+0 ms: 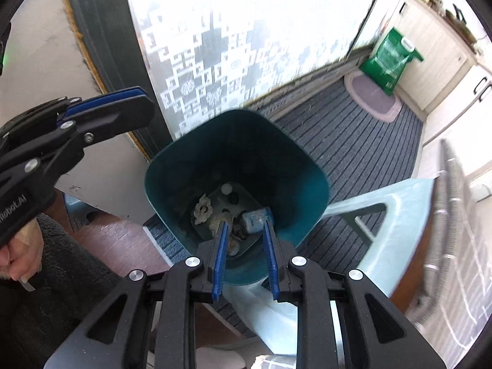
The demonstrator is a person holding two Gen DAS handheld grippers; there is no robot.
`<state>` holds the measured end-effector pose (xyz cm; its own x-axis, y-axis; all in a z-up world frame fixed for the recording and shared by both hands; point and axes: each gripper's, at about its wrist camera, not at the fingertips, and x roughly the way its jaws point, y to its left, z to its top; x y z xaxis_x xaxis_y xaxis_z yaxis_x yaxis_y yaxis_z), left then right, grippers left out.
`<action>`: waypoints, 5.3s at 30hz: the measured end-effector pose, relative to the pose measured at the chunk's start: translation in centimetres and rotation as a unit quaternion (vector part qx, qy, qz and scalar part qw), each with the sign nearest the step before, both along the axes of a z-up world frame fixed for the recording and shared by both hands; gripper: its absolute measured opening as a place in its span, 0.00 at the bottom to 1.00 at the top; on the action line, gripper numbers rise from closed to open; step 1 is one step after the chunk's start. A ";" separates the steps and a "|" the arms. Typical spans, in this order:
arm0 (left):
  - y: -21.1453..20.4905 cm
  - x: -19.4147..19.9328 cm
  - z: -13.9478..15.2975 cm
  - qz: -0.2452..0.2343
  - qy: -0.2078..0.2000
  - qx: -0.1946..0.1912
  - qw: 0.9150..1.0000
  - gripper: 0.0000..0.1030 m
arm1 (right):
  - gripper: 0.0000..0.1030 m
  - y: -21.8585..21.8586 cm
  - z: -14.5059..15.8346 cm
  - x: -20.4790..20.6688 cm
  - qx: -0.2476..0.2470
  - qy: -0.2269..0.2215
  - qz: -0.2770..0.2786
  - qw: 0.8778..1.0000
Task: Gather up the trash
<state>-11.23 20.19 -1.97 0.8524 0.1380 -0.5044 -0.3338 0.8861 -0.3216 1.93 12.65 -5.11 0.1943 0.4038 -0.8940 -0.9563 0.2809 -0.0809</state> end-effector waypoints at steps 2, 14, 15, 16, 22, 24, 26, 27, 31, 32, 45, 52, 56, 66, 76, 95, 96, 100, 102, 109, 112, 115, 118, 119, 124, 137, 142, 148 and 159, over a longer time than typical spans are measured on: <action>-0.4 -1.0 0.7 -0.001 -0.018 -0.002 1.000 0.29 | 0.22 -1.0 1.7 -0.5 0.025 -0.014 0.005 1.000; -5.2 -1.3 -0.8 0.004 0.076 0.070 0.995 0.54 | 0.33 -9.3 6.5 -1.1 0.103 -0.020 -0.040 0.994; -5.4 -1.4 -0.8 0.004 0.075 0.070 0.995 0.56 | 0.35 -10.2 6.8 -1.0 0.107 -0.021 -0.046 0.993; -5.7 -1.4 -0.8 0.003 0.074 0.069 0.995 0.60 | 0.39 -11.0 7.0 -1.3 0.111 -0.022 -0.051 0.992; -7.3 -2.0 -1.2 -0.004 0.073 0.062 0.995 0.76 | 0.66 -16.7 9.1 -2.2 0.140 -0.044 -0.061 0.987; -8.2 -1.7 -1.3 -0.003 0.073 0.074 0.995 0.82 | 0.71 -19.0 10.1 -2.1 0.155 -0.055 -0.073 0.984; -8.7 -1.3 -1.4 -0.003 0.080 0.084 0.993 0.83 | 0.78 -21.6 11.0 -1.9 0.178 -0.054 -0.087 0.979; -8.9 -1.1 -1.3 -0.003 0.079 0.086 0.993 0.84 | 0.82 -22.8 11.4 -1.8 0.190 -0.054 -0.097 0.976; -9.2 -0.8 -1.2 -0.005 0.082 0.089 0.993 0.86 | 0.90 -27.4 12.4 -1.3 0.238 -0.041 -0.142 0.960; -9.2 -0.8 -1.1 -0.008 0.083 0.087 0.993 0.86 | 0.91 -28.3 12.4 -1.3 0.247 -0.033 -0.151 0.957; -9.6 -1.4 -0.4 -0.012 0.073 0.073 0.995 0.89 | 0.97 -30.4 9.2 -2.1 0.229 0.004 -0.180 0.957; -9.6 -1.4 -0.4 -0.006 0.074 0.075 0.994 0.89 | 0.97 -30.6 9.2 -2.1 0.238 0.016 -0.179 0.955; -9.5 -1.4 -0.5 -0.003 0.077 0.075 0.994 0.89 | 0.97 -30.5 9.3 -2.2 0.237 0.015 -0.177 0.955; -9.9 -1.5 -0.4 -0.004 0.075 0.080 0.994 0.89 | 0.97 -30.5 9.4 -2.3 0.236 0.016 -0.174 0.956; -9.9 -1.5 -0.3 -0.002 0.075 0.082 0.994 0.89 | 0.97 -30.5 9.5 -2.3 0.236 0.018 -0.173 0.956; -9.9 -1.4 -0.4 -0.003 0.075 0.081 0.994 0.89 | 0.97 -30.4 9.4 -2.3 0.234 0.019 -0.172 0.957; -9.9 -1.4 -0.4 -0.003 0.075 0.082 0.994 0.89 | 0.97 -30.4 9.4 -2.3 0.234 0.019 -0.172 0.957; -10.0 -1.4 -0.4 -0.004 0.074 0.082 0.994 0.89 | 0.97 -30.3 9.3 -2.4 0.234 0.019 -0.172 0.957; -10.0 -1.4 -0.4 -0.004 0.074 0.082 0.994 0.89 | 0.97 -30.3 9.3 -2.4 0.234 0.019 -0.172 0.957; -10.1 -1.4 -0.4 -0.004 0.074 0.082 0.994 0.90 | 0.97 -30.3 9.3 -2.4 0.234 0.019 -0.172 0.957; -10.1 -1.4 -0.4 -0.004 0.074 0.082 0.994 0.90 | 0.97 -30.3 9.3 -2.4 0.234 0.019 -0.172 0.957; -10.2 -1.4 -0.4 -0.004 0.075 0.082 0.994 0.90 | 0.97 -30.3 9.3 -2.4 0.234 0.019 -0.172 0.957; -10.2 -1.4 -0.4 -0.004 0.074 0.082 0.994 0.90 | 0.97 -30.3 9.3 -2.4 0.233 0.019 -0.172 0.957; -10.2 -1.4 -0.4 -0.004 0.075 0.082 0.994 0.90 | 0.97 -30.3 9.3 -2.4 0.234 0.019 -0.172 0.957; -10.2 -1.4 -0.4 -0.004 0.075 0.082 0.994 0.90 | 0.97 -30.3 9.4 -2.4 0.233 0.019 -0.172 0.957; -10.3 -1.4 -0.4 -0.004 0.075 0.082 0.994 0.90 | 0.97 -30.3 9.4 -2.4 0.233 0.019 -0.172 0.957; -10.2 -1.4 -0.4 -0.004 0.075 0.082 0.994 0.90 | 0.97 -30.2 9.3 -2.5 0.232 0.020 -0.172 0.957; -10.3 -1.5 -0.4 -0.005 0.075 0.083 0.994 0.90 | 0.97 -30.3 9.1 -2.5 0.231 0.020 -0.172 0.957; -10.3 -1.4 -0.4 -0.005 0.075 0.083 0.994 0.90 | 0.97 -30.3 9.1 -2.5 0.232 0.021 -0.171 0.957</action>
